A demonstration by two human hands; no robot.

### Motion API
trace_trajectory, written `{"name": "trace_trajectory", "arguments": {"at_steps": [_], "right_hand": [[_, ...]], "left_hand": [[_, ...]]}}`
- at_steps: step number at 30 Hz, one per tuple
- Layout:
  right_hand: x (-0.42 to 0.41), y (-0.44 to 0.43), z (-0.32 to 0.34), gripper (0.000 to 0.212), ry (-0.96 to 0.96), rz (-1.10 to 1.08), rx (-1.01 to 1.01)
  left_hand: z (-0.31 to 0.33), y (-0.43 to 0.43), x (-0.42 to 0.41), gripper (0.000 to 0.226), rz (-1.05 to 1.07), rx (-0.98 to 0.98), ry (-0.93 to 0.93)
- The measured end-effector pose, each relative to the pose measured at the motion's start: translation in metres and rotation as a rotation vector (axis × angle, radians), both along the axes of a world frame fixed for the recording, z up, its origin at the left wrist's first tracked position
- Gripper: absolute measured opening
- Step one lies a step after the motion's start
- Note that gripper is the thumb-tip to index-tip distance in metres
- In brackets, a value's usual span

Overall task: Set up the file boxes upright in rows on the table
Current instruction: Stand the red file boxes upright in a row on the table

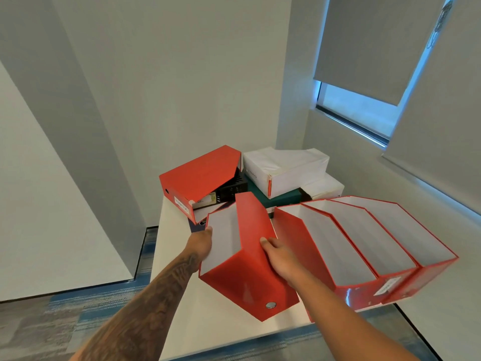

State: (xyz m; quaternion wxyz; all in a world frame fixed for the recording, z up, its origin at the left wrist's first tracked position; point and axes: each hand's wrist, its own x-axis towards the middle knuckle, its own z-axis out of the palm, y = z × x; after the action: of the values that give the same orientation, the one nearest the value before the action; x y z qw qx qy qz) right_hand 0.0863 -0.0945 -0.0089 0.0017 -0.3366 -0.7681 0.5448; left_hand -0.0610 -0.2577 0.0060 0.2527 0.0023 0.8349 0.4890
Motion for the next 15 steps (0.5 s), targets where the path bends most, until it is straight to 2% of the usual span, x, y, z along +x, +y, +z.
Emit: {"name": "trace_trajectory", "arguments": {"at_steps": [3,7,10,15], "right_hand": [[-0.014,-0.009,0.017,0.079,0.062,0.031,0.023],[-0.021,-0.008,0.037,0.078,0.121,0.027,0.029],[-0.023,0.003,0.040,0.058,0.055,0.044,0.149],[-0.009,0.025,0.021,0.035,-0.063,0.048,0.444]], "left_hand": [[0.003,0.007,0.006,0.045,-0.051,-0.010,0.059],[0.004,0.019,0.017,0.049,-0.093,-0.040,0.116],[0.000,0.029,0.027,0.050,-0.136,-0.029,0.134],[-0.002,0.052,0.048,0.038,-0.226,-0.024,0.008]]}}
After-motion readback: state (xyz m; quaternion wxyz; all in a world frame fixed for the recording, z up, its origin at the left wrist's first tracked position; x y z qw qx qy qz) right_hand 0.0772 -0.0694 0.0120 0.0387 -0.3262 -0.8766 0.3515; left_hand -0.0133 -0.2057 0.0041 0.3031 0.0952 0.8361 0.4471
